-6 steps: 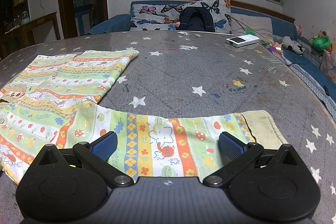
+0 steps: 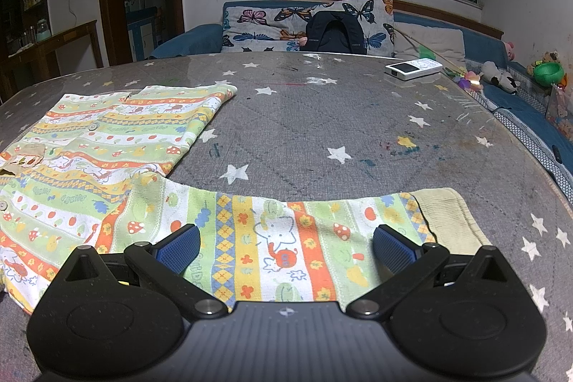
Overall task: Fold clothes
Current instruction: 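Move the right gripper to the green ribbed cuff of the garment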
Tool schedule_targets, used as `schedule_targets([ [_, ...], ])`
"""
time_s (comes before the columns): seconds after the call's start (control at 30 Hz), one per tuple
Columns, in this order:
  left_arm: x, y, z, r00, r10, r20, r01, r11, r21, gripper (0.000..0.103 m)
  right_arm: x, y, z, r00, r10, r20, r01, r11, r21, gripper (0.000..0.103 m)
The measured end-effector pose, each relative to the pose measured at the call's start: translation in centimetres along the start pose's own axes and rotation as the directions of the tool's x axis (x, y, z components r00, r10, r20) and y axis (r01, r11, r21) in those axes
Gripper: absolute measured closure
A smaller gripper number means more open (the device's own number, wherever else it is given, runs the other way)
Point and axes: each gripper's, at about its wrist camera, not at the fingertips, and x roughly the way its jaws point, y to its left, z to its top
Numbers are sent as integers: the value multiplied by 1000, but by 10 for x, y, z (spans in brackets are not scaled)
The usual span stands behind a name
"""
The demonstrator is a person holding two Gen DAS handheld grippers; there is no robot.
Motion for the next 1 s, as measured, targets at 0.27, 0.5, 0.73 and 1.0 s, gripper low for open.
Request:
schedule_targets([
  [0.27, -1, 0, 2, 1000, -1, -1, 1, 1000, 0, 0, 1, 1, 1, 1000, -3, -6, 3, 1000, 0, 0],
  [0.5, 1, 2, 0, 1000, -6, -7, 6, 1000, 4, 0, 2, 3, 2, 1000, -20, -18, 21, 1000, 17, 0],
  [0.73, 1, 3, -1, 1000, -10, -9, 10, 1000, 9, 0, -6, 0, -1, 998, -60, -8, 60, 996, 72, 1],
  [1.0, 0, 3, -1, 1000, -10, -14, 10, 1000, 3, 0, -26, -25, -1, 989, -148, 11, 144, 976, 166, 8],
])
